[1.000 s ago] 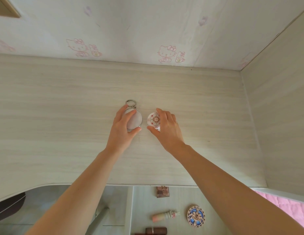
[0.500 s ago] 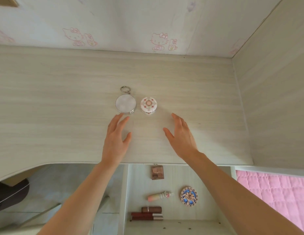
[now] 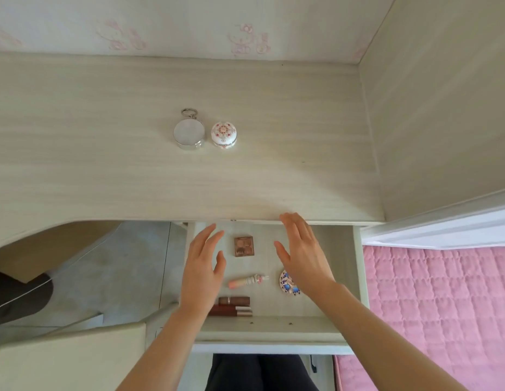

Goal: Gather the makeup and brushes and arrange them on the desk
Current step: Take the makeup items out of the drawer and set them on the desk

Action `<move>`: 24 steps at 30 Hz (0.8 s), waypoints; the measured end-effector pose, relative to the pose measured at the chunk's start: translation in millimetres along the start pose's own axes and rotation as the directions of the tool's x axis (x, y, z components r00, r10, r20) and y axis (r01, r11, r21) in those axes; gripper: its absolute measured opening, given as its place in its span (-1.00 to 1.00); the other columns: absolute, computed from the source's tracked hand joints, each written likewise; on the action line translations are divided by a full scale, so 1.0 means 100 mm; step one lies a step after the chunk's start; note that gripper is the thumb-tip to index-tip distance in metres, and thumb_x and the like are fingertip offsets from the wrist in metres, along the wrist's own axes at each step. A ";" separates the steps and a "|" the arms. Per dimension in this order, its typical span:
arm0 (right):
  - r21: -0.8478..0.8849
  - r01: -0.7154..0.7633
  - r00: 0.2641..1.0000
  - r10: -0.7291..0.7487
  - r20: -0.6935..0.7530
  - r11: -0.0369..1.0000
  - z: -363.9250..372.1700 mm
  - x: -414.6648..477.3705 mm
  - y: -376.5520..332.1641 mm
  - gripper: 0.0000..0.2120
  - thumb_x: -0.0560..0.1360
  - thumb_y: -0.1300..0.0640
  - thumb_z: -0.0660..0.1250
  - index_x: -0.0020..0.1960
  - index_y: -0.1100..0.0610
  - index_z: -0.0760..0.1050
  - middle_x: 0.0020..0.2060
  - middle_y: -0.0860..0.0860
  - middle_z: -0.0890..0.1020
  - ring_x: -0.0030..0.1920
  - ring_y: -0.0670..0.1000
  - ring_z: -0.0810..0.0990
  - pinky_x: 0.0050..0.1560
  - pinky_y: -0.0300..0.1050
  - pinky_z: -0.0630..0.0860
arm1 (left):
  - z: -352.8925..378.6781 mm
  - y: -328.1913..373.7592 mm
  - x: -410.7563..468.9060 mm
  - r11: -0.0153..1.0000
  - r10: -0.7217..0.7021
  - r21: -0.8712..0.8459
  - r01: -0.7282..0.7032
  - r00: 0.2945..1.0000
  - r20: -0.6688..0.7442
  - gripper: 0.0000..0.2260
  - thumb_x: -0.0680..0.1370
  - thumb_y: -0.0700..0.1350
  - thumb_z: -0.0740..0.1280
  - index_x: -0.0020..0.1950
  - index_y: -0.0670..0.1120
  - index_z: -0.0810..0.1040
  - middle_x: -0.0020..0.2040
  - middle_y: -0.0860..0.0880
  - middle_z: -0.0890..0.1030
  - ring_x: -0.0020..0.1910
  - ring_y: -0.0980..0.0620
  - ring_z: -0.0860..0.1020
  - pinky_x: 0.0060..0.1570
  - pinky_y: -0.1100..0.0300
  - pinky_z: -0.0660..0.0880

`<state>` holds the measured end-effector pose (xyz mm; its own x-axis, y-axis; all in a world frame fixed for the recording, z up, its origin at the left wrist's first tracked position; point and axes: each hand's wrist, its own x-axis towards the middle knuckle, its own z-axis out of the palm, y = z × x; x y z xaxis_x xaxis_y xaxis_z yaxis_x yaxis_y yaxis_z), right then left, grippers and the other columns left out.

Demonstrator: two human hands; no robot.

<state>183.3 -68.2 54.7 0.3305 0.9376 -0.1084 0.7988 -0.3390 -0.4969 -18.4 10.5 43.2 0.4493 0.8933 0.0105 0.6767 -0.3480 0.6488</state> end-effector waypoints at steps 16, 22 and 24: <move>-0.087 -0.263 0.914 0.277 0.297 0.961 0.80 -0.71 0.78 -0.50 0.57 0.02 0.24 0.45 0.13 0.21 0.40 0.04 0.30 0.43 0.06 0.22 0.33 -0.04 0.38 | 0.99 -0.41 -0.05 0.950 -0.107 0.311 -0.019 0.918 0.383 -0.48 0.60 -0.12 0.23 0.54 -0.06 0.18 0.54 -0.03 0.19 0.54 -0.08 0.07 0.47 0.06 0.12; -0.136 -0.353 0.870 0.378 0.315 0.926 1.08 -0.71 0.94 -0.42 0.52 -0.05 0.29 0.44 0.10 0.19 0.39 0.03 0.30 0.37 0.08 0.28 0.23 -0.03 0.44 | 1.28 -0.61 0.15 0.924 -0.163 0.382 -0.029 0.872 0.461 -0.30 0.57 -0.06 0.25 0.57 -0.05 -0.10 0.58 -0.01 -0.05 0.55 -0.11 -0.10 0.50 0.01 0.04; -0.130 -0.391 0.862 0.412 0.297 0.911 1.13 -0.71 0.96 -0.38 0.49 -0.08 0.32 0.45 0.09 0.19 0.37 0.03 0.31 0.34 0.10 0.30 0.21 -0.03 0.45 | 1.35 -0.65 0.19 0.914 -0.174 0.405 -0.024 0.878 0.445 -0.32 0.58 -0.07 0.23 0.57 -0.06 -0.11 0.58 -0.02 -0.04 0.55 -0.12 -0.08 0.50 0.01 0.04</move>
<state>179.6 -158.5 -82.3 0.4648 0.6912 -0.5534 0.6639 -0.6856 -0.2987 24.7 11.4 -101.4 0.5367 0.7186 -0.4422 0.8438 -0.4547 0.2851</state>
